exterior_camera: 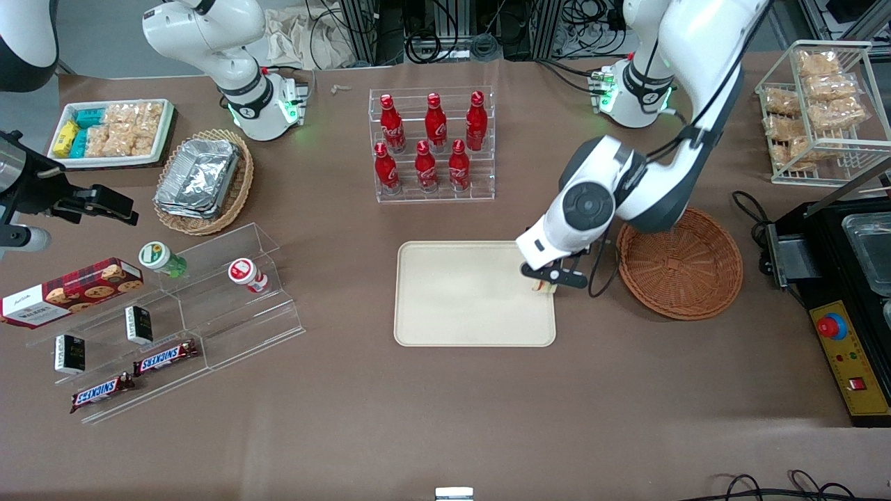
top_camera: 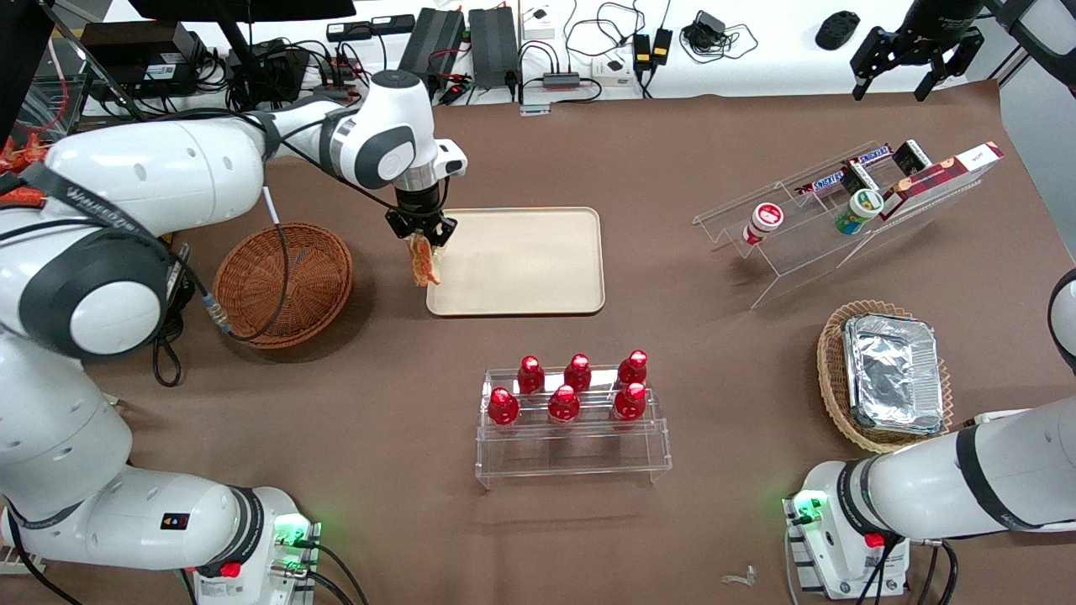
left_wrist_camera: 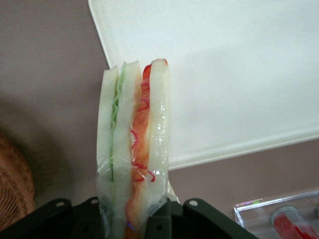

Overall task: Place sandwich from basket to tray
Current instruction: 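Carry the sandwich over the cream tray and lower it onto the tray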

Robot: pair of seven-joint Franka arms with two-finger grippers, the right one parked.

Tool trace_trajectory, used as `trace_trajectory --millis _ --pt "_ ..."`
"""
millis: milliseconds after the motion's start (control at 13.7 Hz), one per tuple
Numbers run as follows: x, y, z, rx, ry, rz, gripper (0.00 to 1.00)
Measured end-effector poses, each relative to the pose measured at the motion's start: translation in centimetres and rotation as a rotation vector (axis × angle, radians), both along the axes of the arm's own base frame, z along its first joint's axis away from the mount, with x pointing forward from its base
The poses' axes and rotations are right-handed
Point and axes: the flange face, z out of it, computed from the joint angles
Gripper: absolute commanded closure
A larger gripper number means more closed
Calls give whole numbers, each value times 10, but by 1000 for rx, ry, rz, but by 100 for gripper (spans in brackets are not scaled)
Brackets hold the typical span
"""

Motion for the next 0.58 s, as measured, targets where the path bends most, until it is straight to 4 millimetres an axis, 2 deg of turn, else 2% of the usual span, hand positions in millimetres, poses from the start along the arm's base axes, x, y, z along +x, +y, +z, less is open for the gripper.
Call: trace_trajectory --millis 291,583 --pt "3 -10 -56 37 31 8 100" --pt "6 -21 -84 52 9 35 100"
